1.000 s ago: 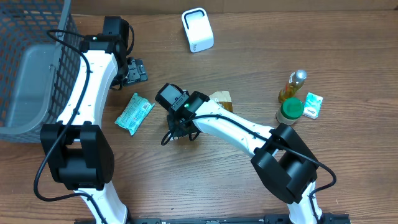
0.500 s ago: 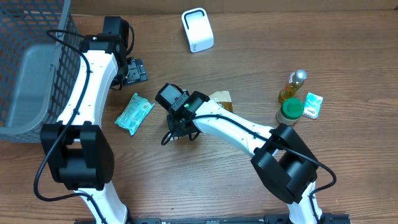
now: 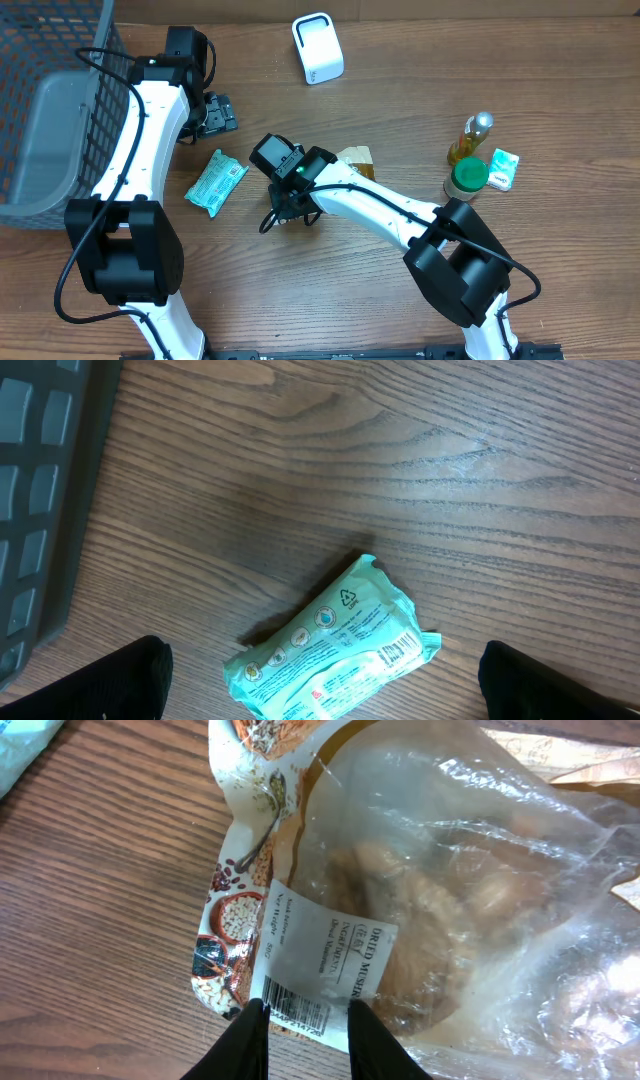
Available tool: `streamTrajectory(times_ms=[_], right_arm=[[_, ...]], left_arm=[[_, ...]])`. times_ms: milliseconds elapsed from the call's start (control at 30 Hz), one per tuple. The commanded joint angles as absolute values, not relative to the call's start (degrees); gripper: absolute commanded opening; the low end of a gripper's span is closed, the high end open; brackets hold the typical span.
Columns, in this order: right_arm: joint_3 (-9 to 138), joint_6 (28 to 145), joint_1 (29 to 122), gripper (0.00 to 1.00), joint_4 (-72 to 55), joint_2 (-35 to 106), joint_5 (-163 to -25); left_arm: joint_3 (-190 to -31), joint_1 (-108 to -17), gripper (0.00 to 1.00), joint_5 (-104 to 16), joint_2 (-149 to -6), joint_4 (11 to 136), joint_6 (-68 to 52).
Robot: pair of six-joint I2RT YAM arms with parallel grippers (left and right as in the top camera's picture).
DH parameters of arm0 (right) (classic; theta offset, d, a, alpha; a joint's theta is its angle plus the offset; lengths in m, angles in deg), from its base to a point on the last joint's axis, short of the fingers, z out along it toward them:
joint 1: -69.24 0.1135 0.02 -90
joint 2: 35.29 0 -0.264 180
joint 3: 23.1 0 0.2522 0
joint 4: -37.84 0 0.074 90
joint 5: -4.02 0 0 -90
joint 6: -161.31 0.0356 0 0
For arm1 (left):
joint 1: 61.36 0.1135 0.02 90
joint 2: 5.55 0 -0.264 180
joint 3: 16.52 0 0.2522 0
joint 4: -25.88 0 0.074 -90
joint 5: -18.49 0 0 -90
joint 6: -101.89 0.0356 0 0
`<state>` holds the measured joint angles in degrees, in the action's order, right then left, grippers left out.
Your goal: Scan the item barcode
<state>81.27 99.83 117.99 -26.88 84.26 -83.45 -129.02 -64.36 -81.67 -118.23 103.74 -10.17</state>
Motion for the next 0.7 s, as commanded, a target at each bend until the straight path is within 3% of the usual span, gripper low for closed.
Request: streamTrajectory(times_ms=[0, 467, 667], right_arm=[[80.72, 100.02, 116.46, 0.24, -26.56, 84.11, -82.38], [81.14, 100.00, 113.33, 0.22, -27.36, 83.91, -83.98], [86.54, 99.96, 111.32, 0.35, -31.98, 81.16, -84.24]], left_arm=[[-130.11, -64.49, 1.00, -82.43, -118.67, 103.69, -9.30], [-130.11, -64.49, 1.00, -82.43, -118.67, 103.69, -9.30], [-130.11, -64.49, 0.99, -82.43, -118.67, 103.69, -9.30]])
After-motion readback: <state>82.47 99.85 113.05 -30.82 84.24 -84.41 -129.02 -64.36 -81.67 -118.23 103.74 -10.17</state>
